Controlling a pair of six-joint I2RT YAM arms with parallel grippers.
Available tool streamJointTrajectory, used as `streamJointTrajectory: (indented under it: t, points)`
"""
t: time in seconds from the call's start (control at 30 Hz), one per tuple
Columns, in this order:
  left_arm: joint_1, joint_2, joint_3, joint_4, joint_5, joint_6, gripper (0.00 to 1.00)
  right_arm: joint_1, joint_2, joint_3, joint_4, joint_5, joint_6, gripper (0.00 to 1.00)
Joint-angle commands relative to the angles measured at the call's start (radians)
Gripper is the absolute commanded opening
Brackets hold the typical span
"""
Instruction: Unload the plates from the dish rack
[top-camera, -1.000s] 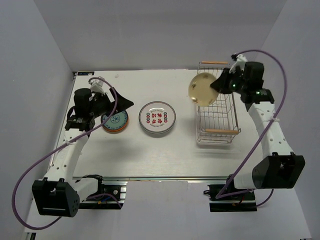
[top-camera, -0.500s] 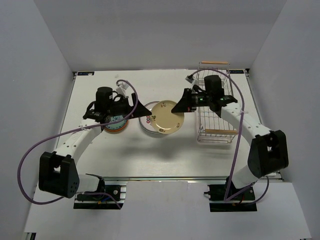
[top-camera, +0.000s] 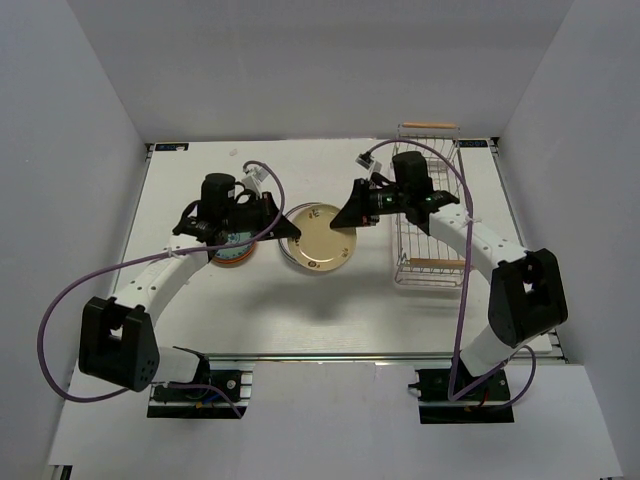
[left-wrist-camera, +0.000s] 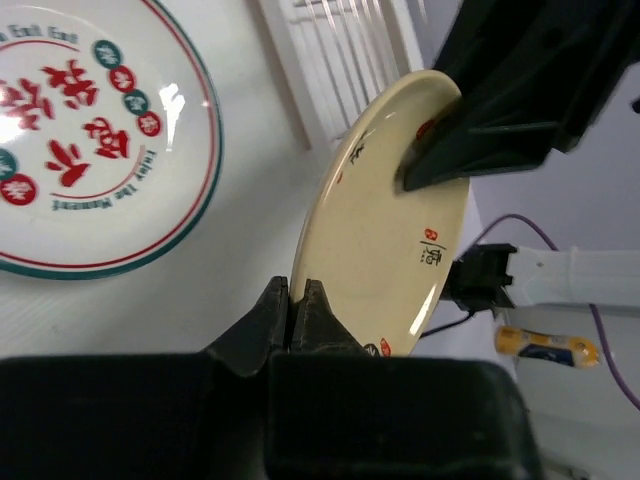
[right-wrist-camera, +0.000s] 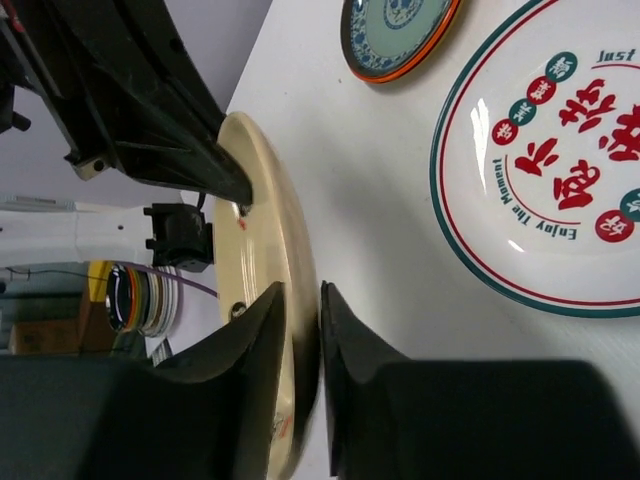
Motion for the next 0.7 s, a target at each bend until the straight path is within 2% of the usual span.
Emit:
streamJointTrajectory:
  t: [0.0,0.03,0.07,0.13,0.17,0.27,0.3,0.37,0.4,0.43,0.53,0.67]
  points:
    - [-0.006,-0.017,0.034,-0.032,-0.049,0.013,0.0,0.01,-0.027,0.03,0.051,-0.029,0.01,0.29]
    - [-0.006,-0.022,0.035,-0.037,-0.06,0.013,0.0,0.007,-0.032,0.041,0.036,-0.01,-0.003,0.48]
    - [-0.006,-0.035,0.038,-0.043,-0.099,0.004,0.0,0.004,-0.041,0.045,-0.002,0.028,-0.015,0.88]
    - [-0.006,-0.049,0.041,-0.081,-0.176,-0.014,0.0,-0.001,-0.056,0.056,-0.053,0.103,-0.03,0.89]
    - [0.005,-0.066,0.043,-0.103,-0.228,-0.046,0.0,-0.001,-0.076,0.07,-0.123,0.216,-0.031,0.89]
    - [0.014,-0.097,0.044,-0.202,-0.44,-0.11,0.0,0.001,-0.13,0.071,-0.234,0.442,-0.053,0.89]
    - [0.023,-0.099,0.05,-0.225,-0.554,-0.127,0.0,0.001,-0.148,0.065,-0.252,0.5,-0.055,0.89]
    - [0.023,-0.097,0.067,-0.296,-0.65,-0.178,0.0,-0.001,-0.203,0.048,-0.304,0.671,-0.052,0.89]
    - [0.034,-0.097,0.077,-0.321,-0.772,-0.2,0.0,-0.002,-0.224,0.042,-0.315,0.715,-0.05,0.89]
    - [0.034,-0.094,0.084,-0.348,-0.826,-0.221,0.0,-0.002,-0.26,0.036,-0.325,0.79,-0.05,0.89]
    - [0.057,-0.062,0.123,-0.48,-1.037,-0.342,0.0,-0.001,-0.332,-0.005,-0.329,0.888,-0.034,0.89]
    - [0.106,-0.036,0.113,-0.517,-1.149,-0.382,0.0,-0.005,-0.369,-0.039,-0.328,0.919,-0.031,0.89]
